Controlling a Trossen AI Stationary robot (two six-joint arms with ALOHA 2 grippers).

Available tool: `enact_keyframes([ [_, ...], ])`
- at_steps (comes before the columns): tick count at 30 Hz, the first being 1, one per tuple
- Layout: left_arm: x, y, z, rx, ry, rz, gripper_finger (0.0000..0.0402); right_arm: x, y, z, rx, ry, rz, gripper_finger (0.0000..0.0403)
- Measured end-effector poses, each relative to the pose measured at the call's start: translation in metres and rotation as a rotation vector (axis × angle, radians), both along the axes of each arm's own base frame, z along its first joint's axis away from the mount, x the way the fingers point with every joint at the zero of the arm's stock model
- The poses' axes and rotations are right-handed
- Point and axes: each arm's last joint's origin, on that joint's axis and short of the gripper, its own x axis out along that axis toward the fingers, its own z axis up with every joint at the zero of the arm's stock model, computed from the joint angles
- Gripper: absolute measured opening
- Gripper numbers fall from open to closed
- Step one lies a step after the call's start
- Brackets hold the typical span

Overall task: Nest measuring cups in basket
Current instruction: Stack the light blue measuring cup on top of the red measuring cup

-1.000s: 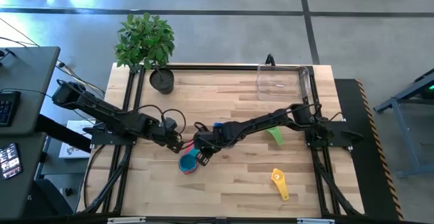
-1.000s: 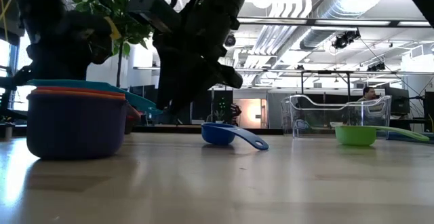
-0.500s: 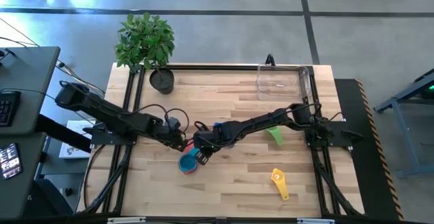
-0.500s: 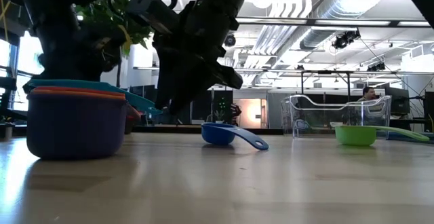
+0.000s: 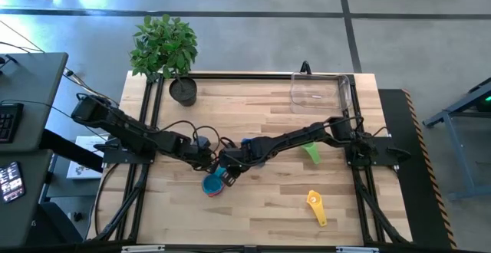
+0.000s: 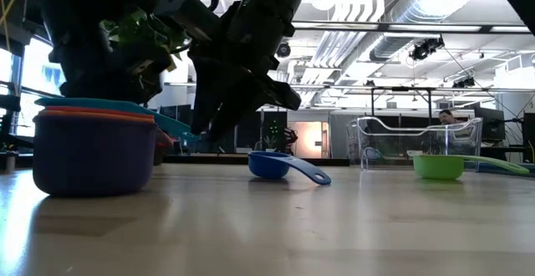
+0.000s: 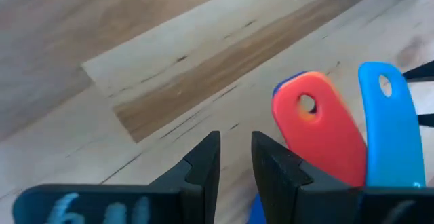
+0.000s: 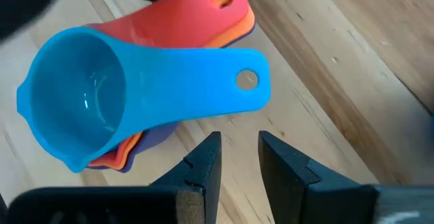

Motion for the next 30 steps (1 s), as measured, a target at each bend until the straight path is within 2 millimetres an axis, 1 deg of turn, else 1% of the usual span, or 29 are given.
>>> enact_keyframes([
  [5,0.004,0.004,0.0,-0.005,-0.025,0.018,0.0074,0.001,-0.004,0.0,0.008,0.0,-0.025,0.009],
  [14,0.007,0.005,0.001,-0.01,-0.051,0.028,0.0074,0.001,-0.004,0.0,0.012,0.001,-0.041,0.009],
  [24,0.008,0.005,0.002,-0.01,-0.067,0.03,0.0074,0.008,-0.015,0.003,0.014,-0.064,-0.07,0.009],
  [30,0.008,0.005,0.002,0.0,-0.074,0.018,0.0074,0.009,-0.016,0.003,0.015,-0.07,-0.068,0.009],
])
